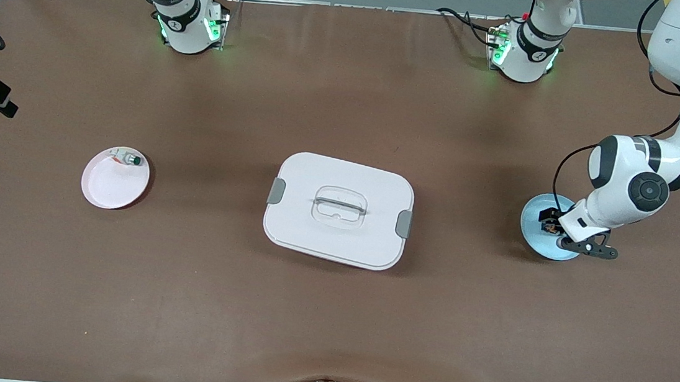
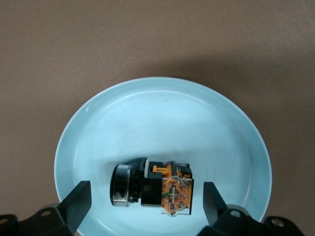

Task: Transfer orange switch to right arm and place
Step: 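Lower the left gripper onto the switch and close it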

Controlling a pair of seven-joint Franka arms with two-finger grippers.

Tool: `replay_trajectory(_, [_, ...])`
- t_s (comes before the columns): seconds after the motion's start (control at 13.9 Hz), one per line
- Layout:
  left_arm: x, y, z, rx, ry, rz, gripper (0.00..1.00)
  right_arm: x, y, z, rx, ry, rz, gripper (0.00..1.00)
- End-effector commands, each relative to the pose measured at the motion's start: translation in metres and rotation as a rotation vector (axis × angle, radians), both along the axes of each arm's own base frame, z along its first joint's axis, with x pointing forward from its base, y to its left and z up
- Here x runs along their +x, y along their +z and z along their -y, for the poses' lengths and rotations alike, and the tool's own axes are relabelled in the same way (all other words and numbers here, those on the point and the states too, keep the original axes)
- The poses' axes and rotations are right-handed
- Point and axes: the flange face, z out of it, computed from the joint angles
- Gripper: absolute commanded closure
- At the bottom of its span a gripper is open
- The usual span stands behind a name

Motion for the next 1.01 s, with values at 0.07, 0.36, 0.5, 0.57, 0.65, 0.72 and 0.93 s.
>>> replay_trajectory(0.07, [0.001,-0.011,0.000,0.005,-0.028,-0.014,0.00,-0.006,0.003,0.003,0.017,0.000,0.004,0.00])
replay_trajectory(0.36, [-0.001,-0.020,0.000,0.002,-0.029,-0.031,0.00,-0.006,0.003,0.003,0.017,0.000,0.006,0.00])
replay_trajectory(0.5, [-0.002,-0.022,0.000,0.002,-0.029,-0.034,0.00,-0.006,0.003,0.004,0.017,-0.002,0.006,0.00])
replay_trajectory(0.57, [-0.002,-0.023,0.000,0.001,-0.029,-0.035,0.00,-0.006,0.003,0.003,0.019,-0.002,0.006,0.00])
replay_trajectory(0.65, [-0.003,-0.023,0.000,0.001,-0.029,-0.037,0.00,-0.006,0.003,0.004,0.023,-0.003,0.006,0.00])
replay_trajectory(0.72, [-0.004,-0.024,0.001,0.001,-0.029,-0.040,0.00,-0.006,0.003,0.006,0.025,-0.007,0.008,0.00])
replay_trajectory(0.93, [-0.004,-0.024,0.000,0.001,-0.028,-0.040,0.00,-0.005,0.004,0.006,0.023,-0.008,0.016,0.00])
